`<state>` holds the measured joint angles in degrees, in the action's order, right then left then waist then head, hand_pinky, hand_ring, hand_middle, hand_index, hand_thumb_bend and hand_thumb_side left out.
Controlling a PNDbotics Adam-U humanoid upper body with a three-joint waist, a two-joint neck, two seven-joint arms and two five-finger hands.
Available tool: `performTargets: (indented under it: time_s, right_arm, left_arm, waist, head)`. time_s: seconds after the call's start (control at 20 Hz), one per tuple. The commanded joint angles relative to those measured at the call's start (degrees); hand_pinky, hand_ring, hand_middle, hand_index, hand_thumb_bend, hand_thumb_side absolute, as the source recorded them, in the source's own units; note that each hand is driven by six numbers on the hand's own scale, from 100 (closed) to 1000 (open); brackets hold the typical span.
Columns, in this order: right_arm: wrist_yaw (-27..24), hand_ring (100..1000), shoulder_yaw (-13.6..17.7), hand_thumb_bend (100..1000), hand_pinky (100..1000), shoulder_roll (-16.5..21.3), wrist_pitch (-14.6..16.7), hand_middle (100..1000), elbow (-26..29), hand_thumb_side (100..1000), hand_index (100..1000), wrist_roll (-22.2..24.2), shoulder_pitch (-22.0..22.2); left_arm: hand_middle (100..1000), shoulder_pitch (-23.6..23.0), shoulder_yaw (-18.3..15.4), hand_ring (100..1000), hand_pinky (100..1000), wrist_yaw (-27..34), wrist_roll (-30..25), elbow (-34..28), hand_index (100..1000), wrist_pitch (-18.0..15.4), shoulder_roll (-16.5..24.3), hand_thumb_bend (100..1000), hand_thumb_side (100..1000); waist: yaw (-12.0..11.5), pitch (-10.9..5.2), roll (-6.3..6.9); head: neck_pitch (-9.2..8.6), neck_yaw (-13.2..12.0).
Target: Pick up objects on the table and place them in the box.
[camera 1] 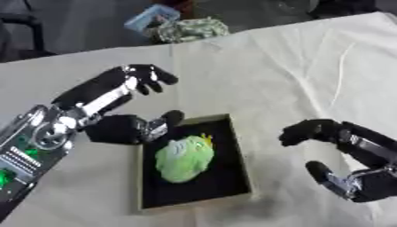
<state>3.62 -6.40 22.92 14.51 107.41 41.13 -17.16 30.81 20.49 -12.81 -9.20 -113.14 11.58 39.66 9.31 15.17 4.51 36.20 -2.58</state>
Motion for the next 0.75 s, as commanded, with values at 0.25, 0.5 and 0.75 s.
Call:
performTargets:
  time_s: [0.25, 0.5, 0.75]
  right_arm:
    - [0.7, 791, 1.4, 100, 800, 0.3, 0.0, 788, 0.8, 496, 919, -1.8, -0.2]
    - [1.4, 786, 1.8, 100, 795, 0.2, -0.1, 783, 0.8, 489, 919, -3.7, 0.1]
    - [2.3, 778, 3.2, 100, 789, -0.1, -0.4, 776, 0.8, 466, 918, -6.7, 0.8]
  left_arm:
    - [765, -7.1, -8.5, 747, 699, 7.7, 15.8, -1.5, 855, -4.2, -4.2, 296, 786]
    - [765, -13.4, -11.5, 747, 695, 10.6, 24.1, -1.5, 849, -5.1, -10.4, 287, 788]
    - [758, -18.9, -13.0, 739, 686, 10.4, 29.3, 0.9, 839, -5.2, -16.1, 263, 791]
  waist:
    - [-1.3, -0.97, -0.62]
    - [-2.2, -0.98, -1.18]
    - [-3.5, -0.88, -1.62]
  head:
    - [0.12, 0.6]
    - [1.12, 0.3]
    - [3.30, -0.2]
